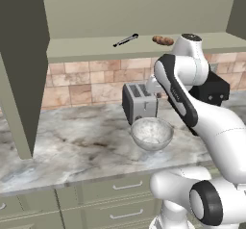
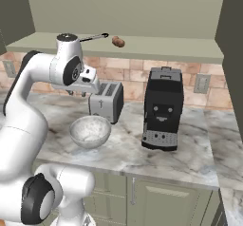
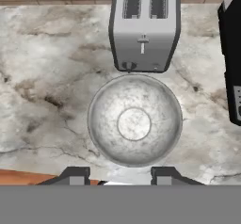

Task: Pick the potato from the cabinet and place it in the bowl. Then pick the bowl and place it in the sink. Then turn on the sink facuet.

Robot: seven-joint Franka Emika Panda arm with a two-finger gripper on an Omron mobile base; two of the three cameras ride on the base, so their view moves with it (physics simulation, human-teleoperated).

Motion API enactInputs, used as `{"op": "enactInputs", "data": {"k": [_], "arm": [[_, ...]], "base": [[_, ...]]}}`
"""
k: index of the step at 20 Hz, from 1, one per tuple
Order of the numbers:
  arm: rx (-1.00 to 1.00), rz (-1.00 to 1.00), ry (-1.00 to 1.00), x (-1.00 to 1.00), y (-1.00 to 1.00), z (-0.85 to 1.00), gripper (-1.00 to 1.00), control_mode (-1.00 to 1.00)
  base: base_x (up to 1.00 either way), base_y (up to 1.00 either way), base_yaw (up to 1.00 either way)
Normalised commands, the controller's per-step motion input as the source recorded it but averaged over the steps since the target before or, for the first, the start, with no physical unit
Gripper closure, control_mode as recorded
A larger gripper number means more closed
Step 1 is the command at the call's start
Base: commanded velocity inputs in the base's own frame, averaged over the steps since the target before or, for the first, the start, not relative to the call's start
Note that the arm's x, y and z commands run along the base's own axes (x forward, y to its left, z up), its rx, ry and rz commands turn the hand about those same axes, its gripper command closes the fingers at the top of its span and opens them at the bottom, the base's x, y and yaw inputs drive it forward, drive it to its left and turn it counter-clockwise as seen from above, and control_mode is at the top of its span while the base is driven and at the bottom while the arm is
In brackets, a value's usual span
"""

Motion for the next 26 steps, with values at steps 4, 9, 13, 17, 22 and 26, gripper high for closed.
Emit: {"op": "enactInputs", "data": {"k": [4,9,13,17,22,26], "arm": [[-0.05,-0.03,0.00,0.00,0.12,0.00,-1.00,-1.00],[0.00,0.00,0.00,0.00,0.00,0.00,-1.00,-1.00],[0.01,-0.02,-0.18,-0.15,-0.10,0.44,-1.00,-1.00],[0.00,-0.13,-0.30,-0.01,-0.28,1.00,-1.00,-1.00],[0.00,-0.18,-0.18,0.14,-0.63,0.94,-1.00,-1.00],[0.00,-0.13,-0.08,0.40,-0.61,0.54,-1.00,-1.00]], "base": [[0.00,0.00,0.00],[0.00,0.00,0.00],[0.00,0.00,0.00],[0.00,0.00,0.00],[0.00,0.00,0.00],[0.00,0.00,0.00]]}}
